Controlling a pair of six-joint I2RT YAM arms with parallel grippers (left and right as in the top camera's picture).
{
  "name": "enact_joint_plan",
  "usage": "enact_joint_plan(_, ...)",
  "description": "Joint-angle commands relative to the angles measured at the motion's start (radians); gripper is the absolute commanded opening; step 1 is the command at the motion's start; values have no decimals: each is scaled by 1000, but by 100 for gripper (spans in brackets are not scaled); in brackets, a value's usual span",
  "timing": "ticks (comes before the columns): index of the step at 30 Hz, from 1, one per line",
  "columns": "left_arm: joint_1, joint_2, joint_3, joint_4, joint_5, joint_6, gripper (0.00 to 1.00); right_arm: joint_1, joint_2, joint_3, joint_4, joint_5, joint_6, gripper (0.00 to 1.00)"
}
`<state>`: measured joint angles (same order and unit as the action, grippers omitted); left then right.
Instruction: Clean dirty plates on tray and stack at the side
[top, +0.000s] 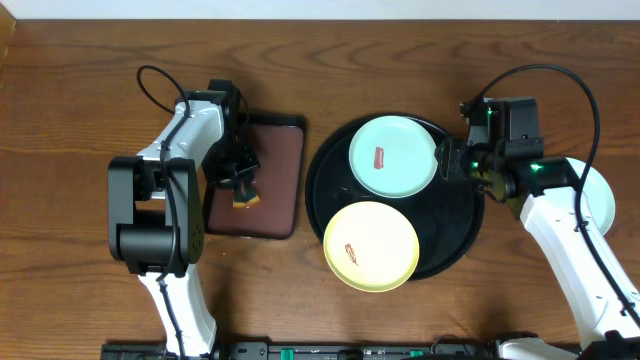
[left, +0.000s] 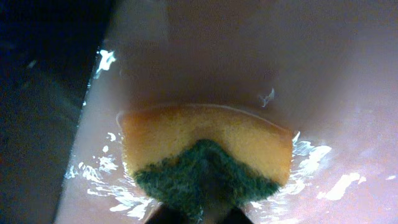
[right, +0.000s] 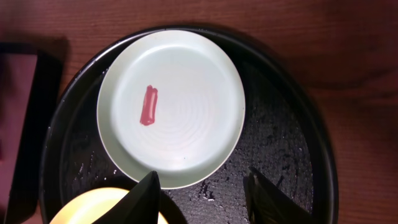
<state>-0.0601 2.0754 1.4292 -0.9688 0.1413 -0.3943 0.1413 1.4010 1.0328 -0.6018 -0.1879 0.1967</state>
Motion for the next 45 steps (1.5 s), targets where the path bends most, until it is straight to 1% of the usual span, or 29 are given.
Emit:
enact_joint_plan(1,2,-15,-3,-16,42,-6,7,-3,-5,23,3,-12,-11,42)
enact_joint_plan(7,-6,-148,8,-42,60,31,8,-3,-5,23,18,-11,-11,42)
enact_joint_plan(10,-18,-191,8,-39,57,31,23,-3,-5,23,28,-11,-11,42)
enact_joint_plan(11,-23,-193,8,-40,57,31,24,-3,-5,23,31,-11,-11,42)
enact_joint_plan(12,-32,-193,7,-47,57,31,24,-3,-5,23,36,-11,-11,42)
enact_joint_plan(13,-40,-192,2,-46,57,31,19,-3,-5,23,38,-11,-11,42)
enact_joint_plan(14,-57,-191,-9,-39,57,31,7,-3,-5,23,39,-11,-11,42)
enact_joint_plan(17,-96,-192,-13,-23,28,31,8,-3,-5,23,41,-10,-11,42)
enact_joint_plan(20,-134,-192,-12,-16,-66,30,8,-3,-2,23,55,15,-13,38)
enact_joint_plan(23,-155,-192,-12,-22,-162,10,8,-3,21,21,86,41,-64,39)
enact_joint_plan(25,-150,-192,-12,-44,-219,-94,22,-3,53,21,84,9,-95,44)
enact_joint_plan(26,-140,-192,-12,-47,-221,-130,25,-4,66,23,79,-17,-109,47)
enact_joint_plan(29,-105,-192,-12,-44,-214,-191,29,-5,108,70,27,-42,-128,47)
enact_joint_plan(32,-78,-190,-17,-21,-164,-172,31,-5,141,172,-47,-41,-152,48)
enact_joint_plan(34,-72,-183,-26,0,-139,-149,36,-5,159,237,-83,-41,-153,48)
enact_joint_plan(37,-72,-165,-56,31,-132,-148,39,-5,175,289,-97,-42,-140,47)
enact_joint_plan(42,-69,-122,-105,75,-130,-137,37,-5,186,290,-110,-42,-119,47)
enact_joint_plan(45,-69,-98,-105,99,-122,-114,25,-5,204,290,-117,-42,-119,47)
